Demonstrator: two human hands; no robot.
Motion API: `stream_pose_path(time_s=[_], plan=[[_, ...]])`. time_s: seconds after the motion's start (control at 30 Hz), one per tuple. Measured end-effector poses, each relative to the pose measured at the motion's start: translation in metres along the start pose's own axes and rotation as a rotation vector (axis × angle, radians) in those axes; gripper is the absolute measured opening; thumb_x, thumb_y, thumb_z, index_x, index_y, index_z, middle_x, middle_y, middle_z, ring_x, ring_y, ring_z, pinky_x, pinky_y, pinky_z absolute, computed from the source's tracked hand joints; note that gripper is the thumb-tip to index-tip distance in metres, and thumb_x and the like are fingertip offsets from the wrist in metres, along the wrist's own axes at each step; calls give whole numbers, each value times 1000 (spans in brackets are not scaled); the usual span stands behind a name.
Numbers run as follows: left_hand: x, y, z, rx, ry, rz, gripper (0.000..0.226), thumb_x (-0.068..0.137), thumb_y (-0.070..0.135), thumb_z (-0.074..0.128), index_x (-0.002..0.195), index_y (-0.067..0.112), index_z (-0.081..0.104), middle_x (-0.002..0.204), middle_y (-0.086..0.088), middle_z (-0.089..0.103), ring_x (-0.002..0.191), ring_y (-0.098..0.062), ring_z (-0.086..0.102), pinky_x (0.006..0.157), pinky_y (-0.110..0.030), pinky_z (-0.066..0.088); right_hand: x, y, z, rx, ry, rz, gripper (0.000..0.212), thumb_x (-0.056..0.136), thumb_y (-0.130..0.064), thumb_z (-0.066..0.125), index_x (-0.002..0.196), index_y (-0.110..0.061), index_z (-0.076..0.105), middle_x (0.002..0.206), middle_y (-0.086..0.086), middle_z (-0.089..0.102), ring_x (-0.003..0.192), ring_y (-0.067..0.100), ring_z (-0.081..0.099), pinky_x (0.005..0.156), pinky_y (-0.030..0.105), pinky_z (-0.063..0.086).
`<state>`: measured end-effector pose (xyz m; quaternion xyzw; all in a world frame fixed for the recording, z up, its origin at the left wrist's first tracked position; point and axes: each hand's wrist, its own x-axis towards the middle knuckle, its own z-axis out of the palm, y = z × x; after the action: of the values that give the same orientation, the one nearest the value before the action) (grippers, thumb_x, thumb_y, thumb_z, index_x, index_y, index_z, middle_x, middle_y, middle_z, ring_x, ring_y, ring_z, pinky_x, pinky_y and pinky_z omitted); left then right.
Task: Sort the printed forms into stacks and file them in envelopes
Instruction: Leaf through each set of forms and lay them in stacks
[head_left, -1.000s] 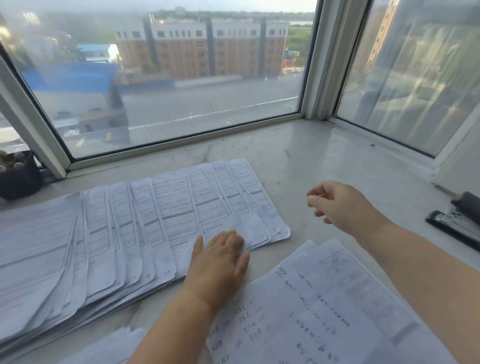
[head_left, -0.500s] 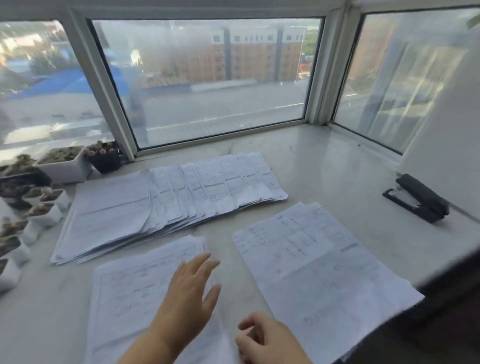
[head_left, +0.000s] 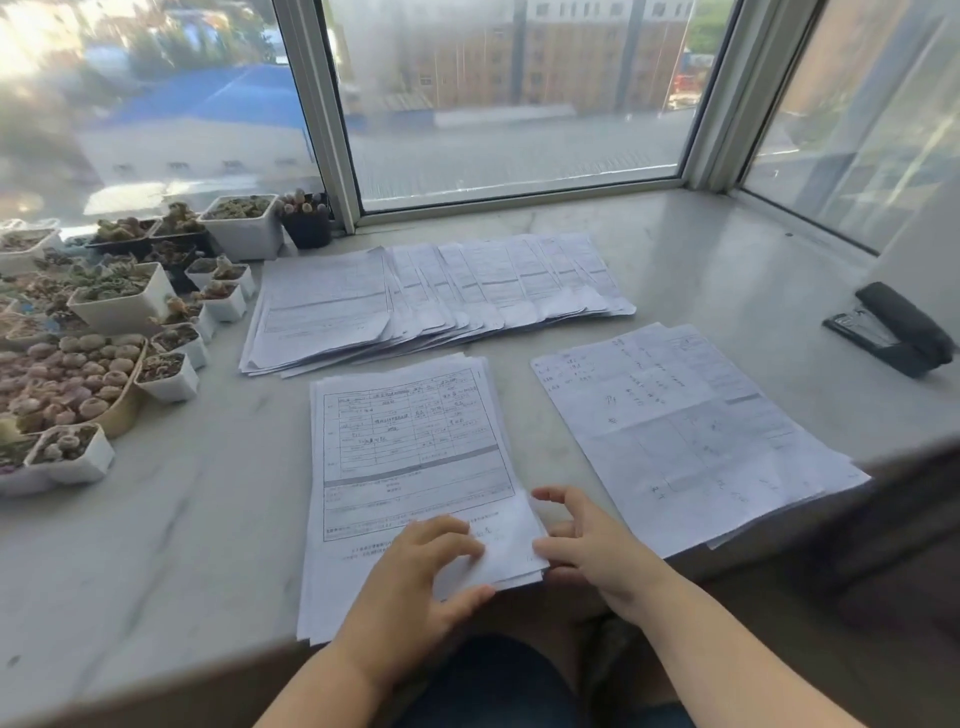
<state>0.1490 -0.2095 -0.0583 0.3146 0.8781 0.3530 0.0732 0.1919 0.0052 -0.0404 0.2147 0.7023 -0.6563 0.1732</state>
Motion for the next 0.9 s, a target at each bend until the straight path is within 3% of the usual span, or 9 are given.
stream_pose_path(time_s=[0.27, 0.43, 0.5, 0.53, 0.6, 0.7, 0.77, 0.83, 0.9], plan=[[-1, -7, 4, -127, 6, -65, 19, 77, 45, 73, 95, 38, 70, 115, 33, 51, 118, 13, 41, 101, -4, 22, 3, 1, 4, 8, 53, -16, 44, 82, -5, 65, 115, -30, 50, 84, 3, 76, 74, 13, 72, 62, 21, 53], [-3, -7, 2, -172, 20, -70, 7, 88, 31, 65, 86, 33, 71, 109, 28, 61, 114, 13, 48, 110, -11, 18, 7, 3, 7, 12, 78, -25, 35, 85, -15, 69, 114, -29, 54, 96, 5, 75, 79, 16, 71, 60, 19, 51], [-6, -5, 3, -186, 119, -85, 13, 92, 24, 60, 82, 27, 69, 90, 21, 67, 95, 2, 60, 100, -16, 36, 7, 5, 4, 30, 69, -33, 35, 88, -17, 67, 117, -30, 53, 98, 6, 74, 80, 16, 71, 62, 19, 52], [-6, -4, 3, -192, 185, -117, 14, 92, 21, 60, 80, 27, 65, 80, 17, 66, 84, -2, 61, 86, -17, 44, 6, 5, 3, 39, 54, -34, 36, 88, -16, 66, 118, -31, 52, 98, 6, 75, 80, 17, 71, 64, 20, 52], [-5, -1, 4, -199, 304, -190, 18, 89, 16, 63, 82, 30, 54, 70, 11, 61, 73, -2, 59, 66, -10, 42, 6, 7, 1, 61, 18, -30, 40, 89, -11, 64, 119, -32, 51, 95, 4, 76, 81, 17, 73, 65, 21, 53], [-3, 0, 2, -159, 280, -193, 28, 88, 10, 61, 83, 34, 46, 68, 9, 55, 70, -2, 55, 62, -11, 42, 8, 7, 1, 61, 22, -22, 39, 88, -8, 64, 119, -30, 53, 98, 5, 75, 83, 17, 73, 63, 21, 54], [-3, 1, -2, -112, 161, -118, 21, 84, 14, 64, 81, 34, 57, 78, 13, 59, 80, -3, 55, 73, -22, 46, 10, 8, 3, 46, 47, -18, 35, 89, -10, 63, 116, -31, 54, 99, 4, 75, 82, 17, 73, 62, 22, 54], [-3, 2, -6, -49, 62, -49, 9, 78, 37, 68, 85, 35, 64, 89, 21, 58, 93, 1, 51, 82, -20, 43, 12, 8, 4, 42, 62, -18, 33, 91, -10, 60, 115, -32, 55, 97, 3, 75, 81, 17, 73, 62, 22, 54], [-4, 2, -7, -7, -10, -12, 26, 72, 55, 66, 92, 37, 66, 95, 25, 53, 100, 5, 45, 86, -14, 37, 12, 7, 4, 41, 69, -13, 33, 92, -8, 58, 115, -32, 57, 98, 4, 75, 82, 18, 73, 63, 23, 53]])
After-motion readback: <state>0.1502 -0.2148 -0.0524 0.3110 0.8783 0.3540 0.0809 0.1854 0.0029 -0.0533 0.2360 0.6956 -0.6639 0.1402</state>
